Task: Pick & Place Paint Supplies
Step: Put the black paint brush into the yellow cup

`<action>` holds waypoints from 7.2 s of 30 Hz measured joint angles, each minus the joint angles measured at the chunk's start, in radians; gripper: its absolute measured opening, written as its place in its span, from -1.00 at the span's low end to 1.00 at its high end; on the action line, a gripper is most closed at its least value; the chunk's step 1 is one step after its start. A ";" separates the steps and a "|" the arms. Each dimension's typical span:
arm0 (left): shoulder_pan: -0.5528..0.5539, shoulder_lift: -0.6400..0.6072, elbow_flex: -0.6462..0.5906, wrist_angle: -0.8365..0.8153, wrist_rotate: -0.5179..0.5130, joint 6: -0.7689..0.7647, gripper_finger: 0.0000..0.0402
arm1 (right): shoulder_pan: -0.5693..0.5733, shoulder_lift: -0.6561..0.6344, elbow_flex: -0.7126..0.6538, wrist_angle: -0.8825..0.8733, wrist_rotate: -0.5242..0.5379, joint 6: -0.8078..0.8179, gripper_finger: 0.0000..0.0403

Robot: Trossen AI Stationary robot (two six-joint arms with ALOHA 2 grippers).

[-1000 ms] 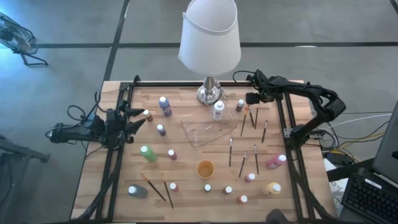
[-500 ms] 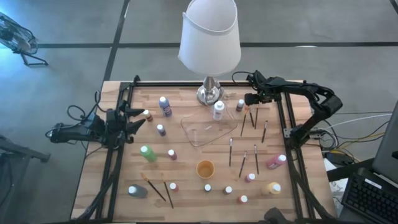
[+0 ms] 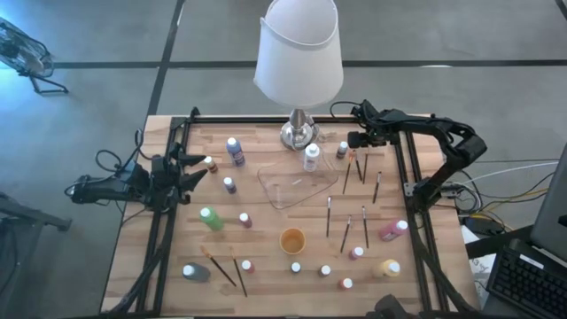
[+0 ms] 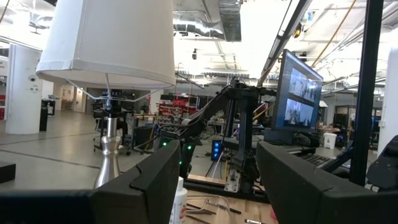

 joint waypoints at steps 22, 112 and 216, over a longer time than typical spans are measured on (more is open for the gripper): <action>0.000 0.000 0.000 0.000 0.000 0.000 0.09 | -0.002 0.000 0.010 -0.032 -0.084 0.018 -0.54; 0.000 0.000 0.000 0.000 0.000 0.000 0.09 | 0.137 -0.597 -0.008 0.011 0.141 -0.029 -0.96; 0.000 0.000 0.000 -0.009 0.000 0.000 0.09 | 1.352 0.250 -0.135 1.774 0.323 -0.453 -0.96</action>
